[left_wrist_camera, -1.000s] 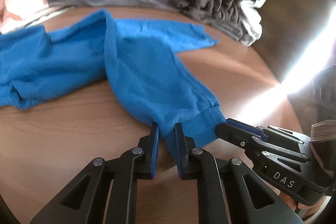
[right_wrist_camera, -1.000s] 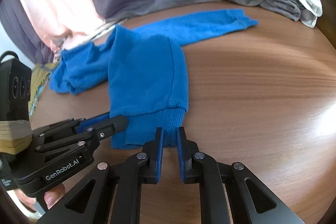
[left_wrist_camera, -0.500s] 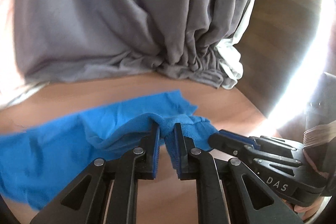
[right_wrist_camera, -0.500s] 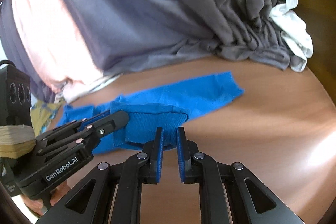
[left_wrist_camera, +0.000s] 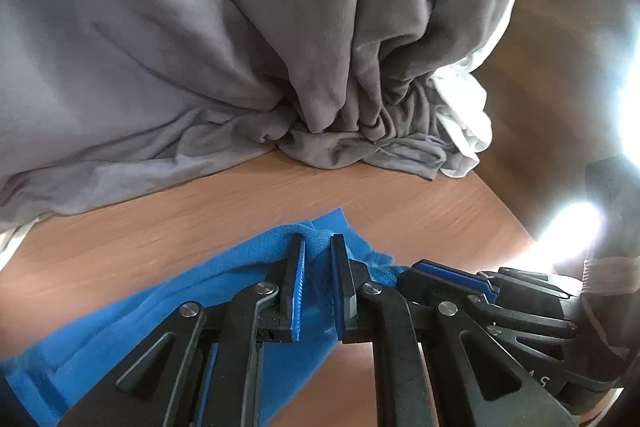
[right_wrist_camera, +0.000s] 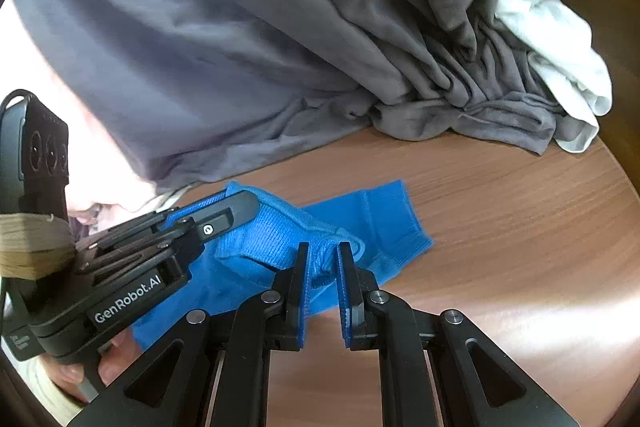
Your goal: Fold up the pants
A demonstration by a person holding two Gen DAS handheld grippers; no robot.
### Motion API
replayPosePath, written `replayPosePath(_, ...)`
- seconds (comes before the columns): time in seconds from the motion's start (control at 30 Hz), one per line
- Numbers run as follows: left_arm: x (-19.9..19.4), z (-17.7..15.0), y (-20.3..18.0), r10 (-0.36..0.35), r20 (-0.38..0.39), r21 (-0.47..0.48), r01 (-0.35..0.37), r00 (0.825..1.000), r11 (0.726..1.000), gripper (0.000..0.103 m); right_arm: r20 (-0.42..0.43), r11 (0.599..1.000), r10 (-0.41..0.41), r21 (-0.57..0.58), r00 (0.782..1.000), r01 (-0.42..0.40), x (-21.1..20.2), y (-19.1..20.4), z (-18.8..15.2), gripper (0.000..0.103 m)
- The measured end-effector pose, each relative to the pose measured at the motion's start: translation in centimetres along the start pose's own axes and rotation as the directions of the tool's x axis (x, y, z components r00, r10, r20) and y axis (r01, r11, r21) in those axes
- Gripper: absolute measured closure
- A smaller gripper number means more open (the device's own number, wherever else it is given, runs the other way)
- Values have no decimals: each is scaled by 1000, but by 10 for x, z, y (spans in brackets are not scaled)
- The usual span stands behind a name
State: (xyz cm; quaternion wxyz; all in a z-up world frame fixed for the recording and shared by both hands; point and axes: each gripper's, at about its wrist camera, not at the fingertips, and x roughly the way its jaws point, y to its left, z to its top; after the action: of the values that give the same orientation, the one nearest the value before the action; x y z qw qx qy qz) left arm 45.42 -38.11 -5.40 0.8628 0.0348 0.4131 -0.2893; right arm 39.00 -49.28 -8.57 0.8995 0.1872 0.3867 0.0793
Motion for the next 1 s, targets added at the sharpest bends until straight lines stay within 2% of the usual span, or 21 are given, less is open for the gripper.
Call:
replayPosePath(0.13,29,8,3,-13,-41,12,13,999,1000,90,-22,1000,-9,20,1000,10,18,-15,9,90)
replayPosePath(0.17,37,9,4,-15,-52,17,16,999,1000,90,-24,1000,-14,23,1000,14,22,-19,10,96)
replayPosePath(0.2,43,10,5,-19,-60,20,20,998,1000,90,-29,999,-29,24,999,30,26,-23,11,96)
replayPosePath(0.33,65,13,13,-31,-87,17,33,996,999,90,-38,997,-63,30,997,65,37,-37,10,95)
replayPosePath(0.4,70,14,14,-36,-95,17,37,995,999,90,-33,997,-73,24,997,74,38,-43,10,85)
replayPosePath(0.43,73,14,14,-32,-96,22,34,995,999,90,-33,998,-61,19,998,61,39,-45,10,68)
replayPosePath(0.47,74,15,15,-29,-96,26,32,995,999,89,-34,999,-48,10,998,48,40,-47,11,57)
replayPosePath(0.63,82,15,15,-23,-105,34,27,994,999,89,-69,993,19,-111,997,-27,48,-43,15,57)
replayPosePath(0.7,83,16,15,-24,-107,39,28,994,999,89,-51,985,38,-164,998,-46,41,-40,15,57)
replayPosePath(0.8,86,17,17,-29,-111,43,34,993,998,89,-78,974,101,-194,992,-114,39,-36,16,57)
replayPosePath(0.9,90,17,18,-31,-119,42,36,992,998,89,-90,966,64,-244,994,-84,50,-31,14,57)
replayPosePath(1.0,90,19,20,-40,-122,27,43,992,999,89,-137,964,128,-214,982,-155,66,-31,16,57)
